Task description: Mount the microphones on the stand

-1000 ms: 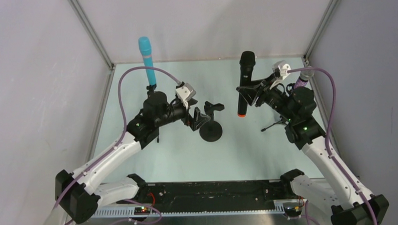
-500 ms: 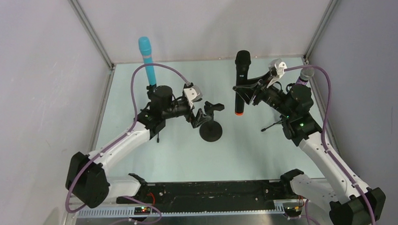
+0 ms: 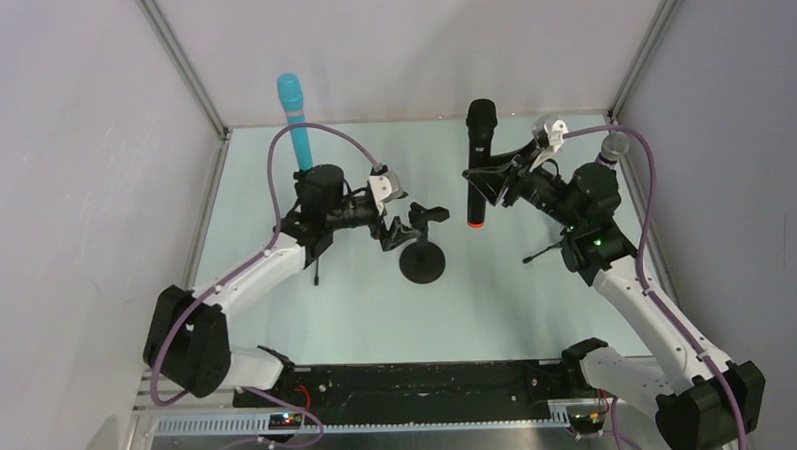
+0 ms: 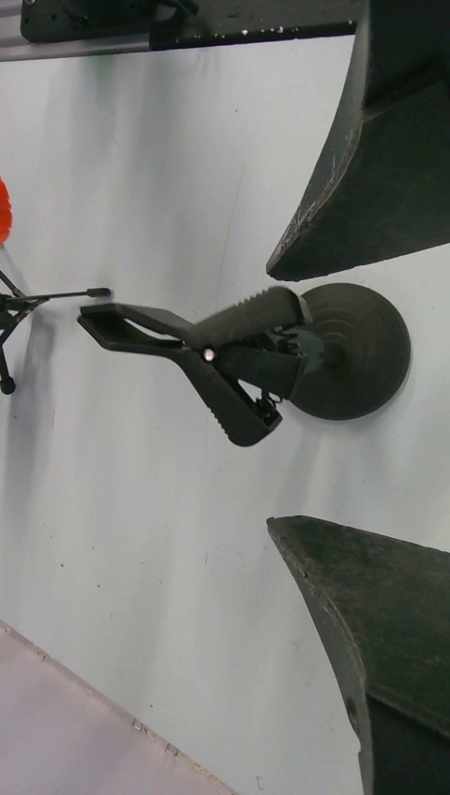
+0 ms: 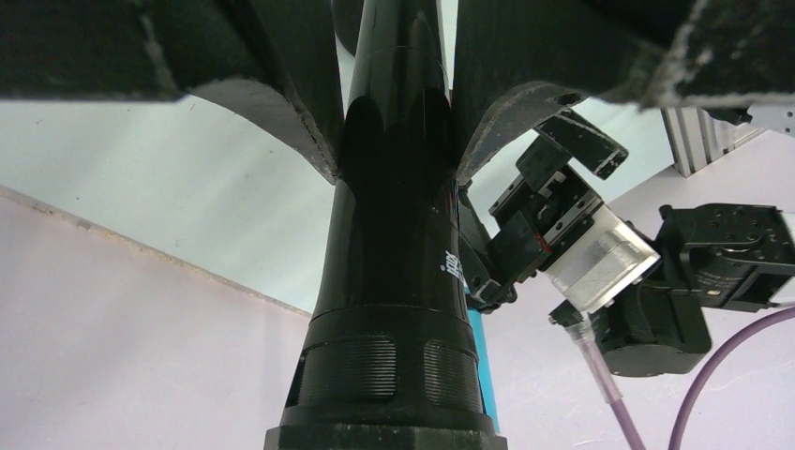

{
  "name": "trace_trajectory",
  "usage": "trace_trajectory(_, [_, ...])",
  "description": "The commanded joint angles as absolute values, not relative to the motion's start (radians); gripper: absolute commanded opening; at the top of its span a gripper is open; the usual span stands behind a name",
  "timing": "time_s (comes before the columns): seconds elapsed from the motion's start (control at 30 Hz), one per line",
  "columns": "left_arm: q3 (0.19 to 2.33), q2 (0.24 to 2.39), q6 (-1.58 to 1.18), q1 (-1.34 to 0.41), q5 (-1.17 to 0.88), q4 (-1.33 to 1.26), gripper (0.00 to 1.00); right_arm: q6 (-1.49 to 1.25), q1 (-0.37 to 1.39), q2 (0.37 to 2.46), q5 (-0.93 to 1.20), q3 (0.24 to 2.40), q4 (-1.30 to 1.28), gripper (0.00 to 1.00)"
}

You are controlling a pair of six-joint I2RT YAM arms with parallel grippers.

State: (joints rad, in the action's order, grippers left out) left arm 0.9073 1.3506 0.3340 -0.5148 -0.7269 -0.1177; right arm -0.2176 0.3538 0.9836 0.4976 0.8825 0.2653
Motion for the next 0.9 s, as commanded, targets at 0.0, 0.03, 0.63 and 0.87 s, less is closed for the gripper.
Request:
trace_trajectory(0.0, [0.964,1.393,0.397,-0.484,-0.827,-0.164,0.98,-0.229,0.347,0.990,0.524,0.899,0.362,0.00])
trace_trajectory(0.03, [0.966,1.398,0.408,-0.484,-0.838,-0.163,0.98,-0.230,0.346,0.995,0.525,0.899,0.364,0.00])
trace_trajectory(0.63, [1.067,1.507,0.408,-0.486,-0.931,-0.167,0.98,-0.262,0.338,1.085,0.571,0.899,0.439,0.00])
trace_trajectory(0.87, [1.038,1.487,0.432,-0.486,-0.979,-0.167,0.97,-0.283,0.339,1.106,0.580,0.899,0.453,0.00])
